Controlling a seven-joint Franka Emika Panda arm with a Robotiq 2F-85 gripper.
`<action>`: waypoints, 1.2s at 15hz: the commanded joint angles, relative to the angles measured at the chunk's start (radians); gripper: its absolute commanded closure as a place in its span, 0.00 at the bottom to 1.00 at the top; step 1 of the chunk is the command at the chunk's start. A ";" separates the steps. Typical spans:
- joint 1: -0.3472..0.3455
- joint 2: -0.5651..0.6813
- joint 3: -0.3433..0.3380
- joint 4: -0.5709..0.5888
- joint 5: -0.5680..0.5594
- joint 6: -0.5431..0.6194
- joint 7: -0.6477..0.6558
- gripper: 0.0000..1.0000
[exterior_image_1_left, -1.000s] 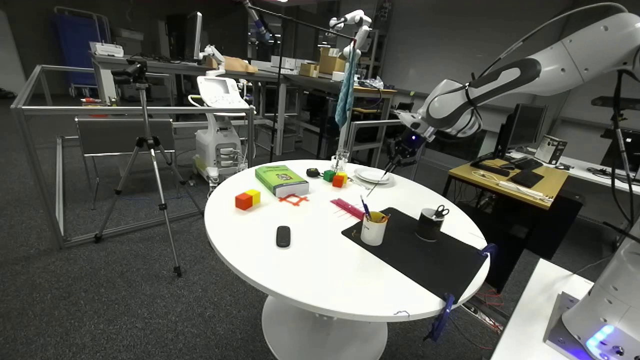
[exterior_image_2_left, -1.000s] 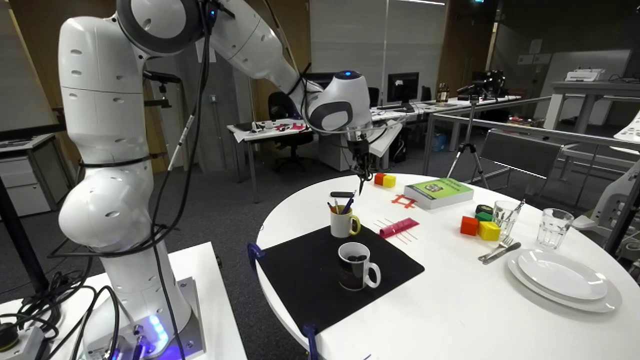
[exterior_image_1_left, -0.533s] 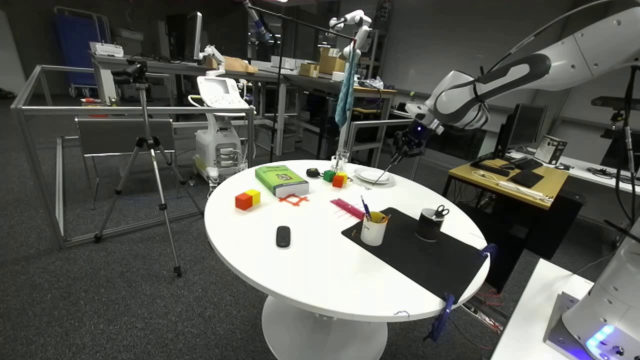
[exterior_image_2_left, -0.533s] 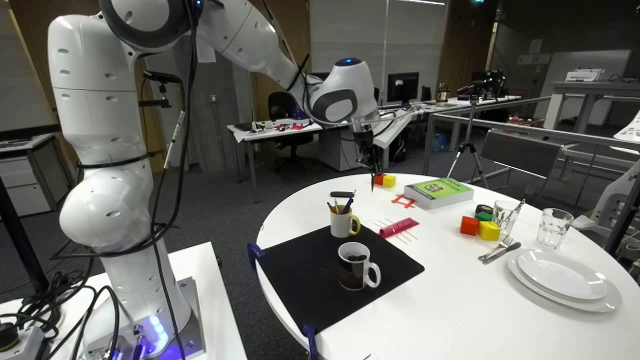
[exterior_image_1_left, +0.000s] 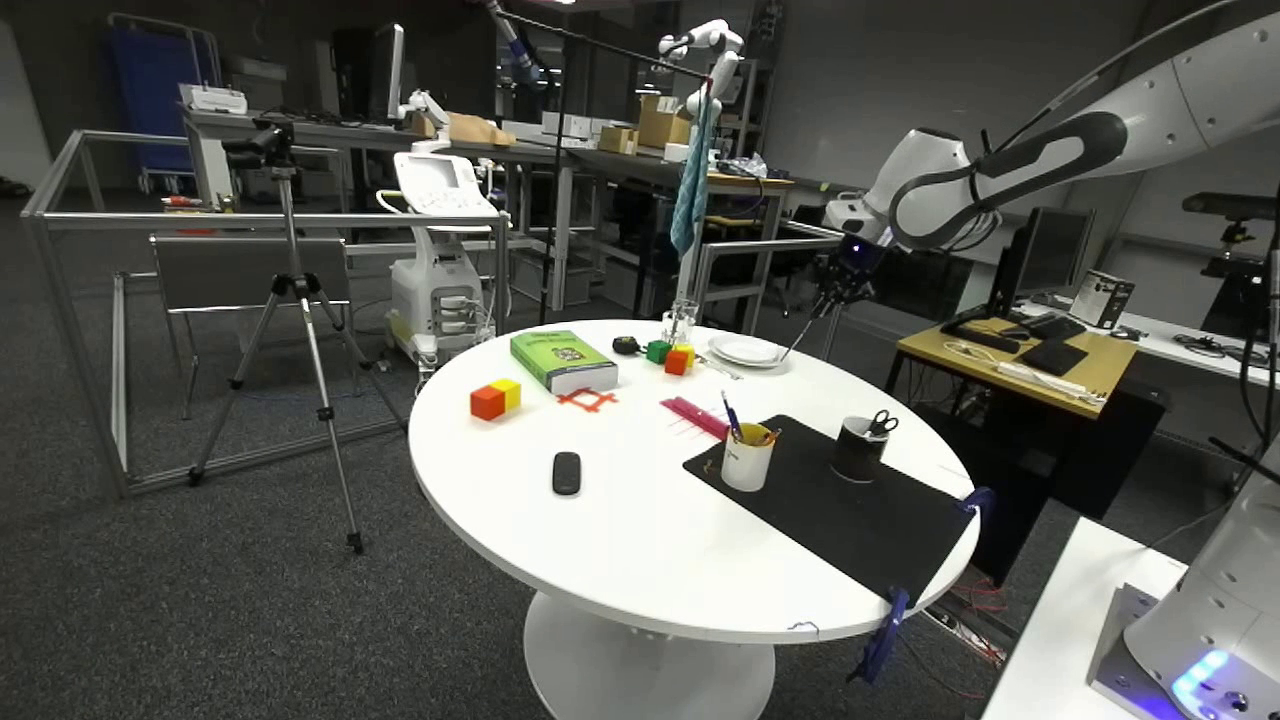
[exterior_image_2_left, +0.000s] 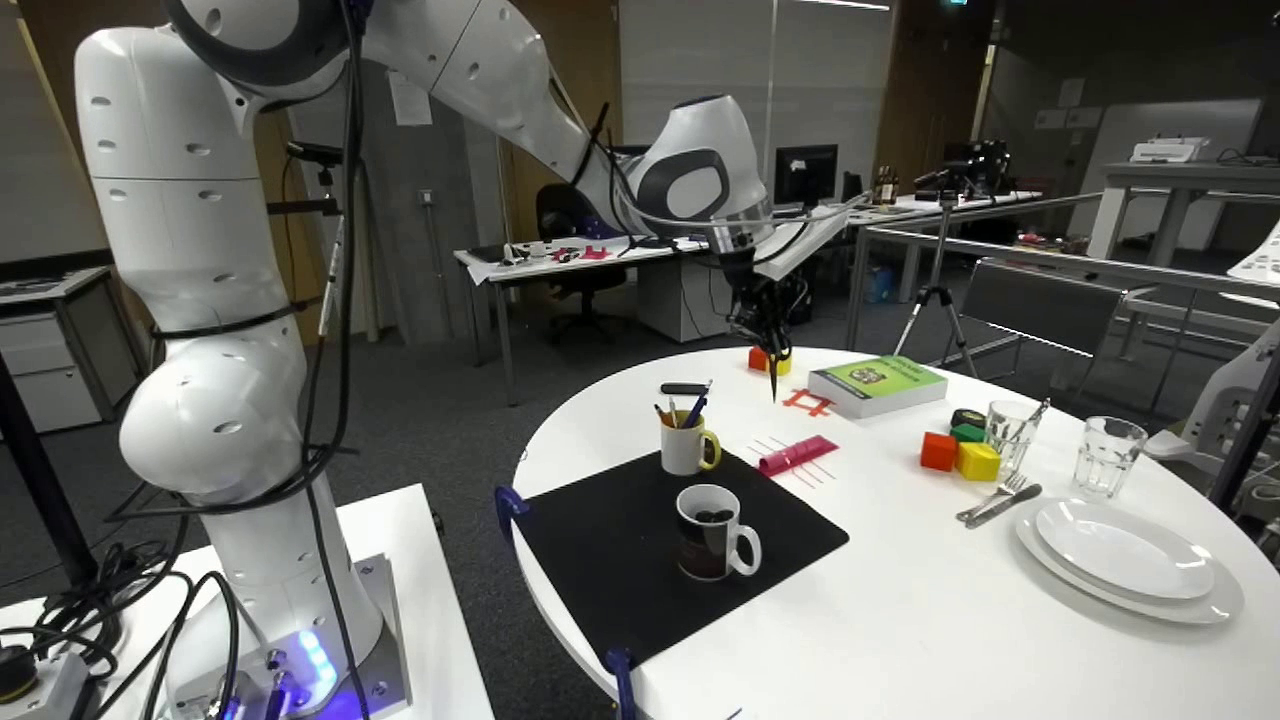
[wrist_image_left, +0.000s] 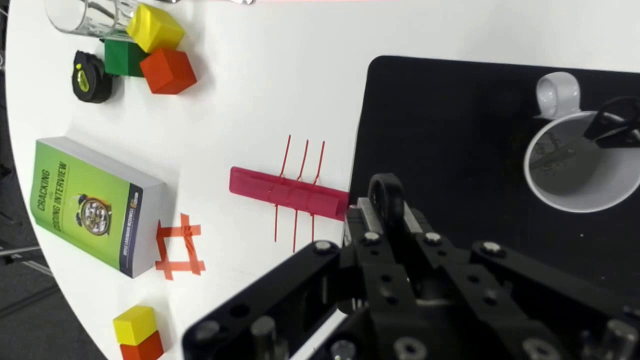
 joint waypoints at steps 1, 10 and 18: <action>0.010 -0.067 -0.024 -0.010 -0.069 -0.115 0.067 0.97; 0.005 -0.190 -0.050 -0.098 -0.186 -0.255 0.172 0.97; 0.008 -0.249 -0.059 -0.247 -0.262 -0.244 0.239 0.97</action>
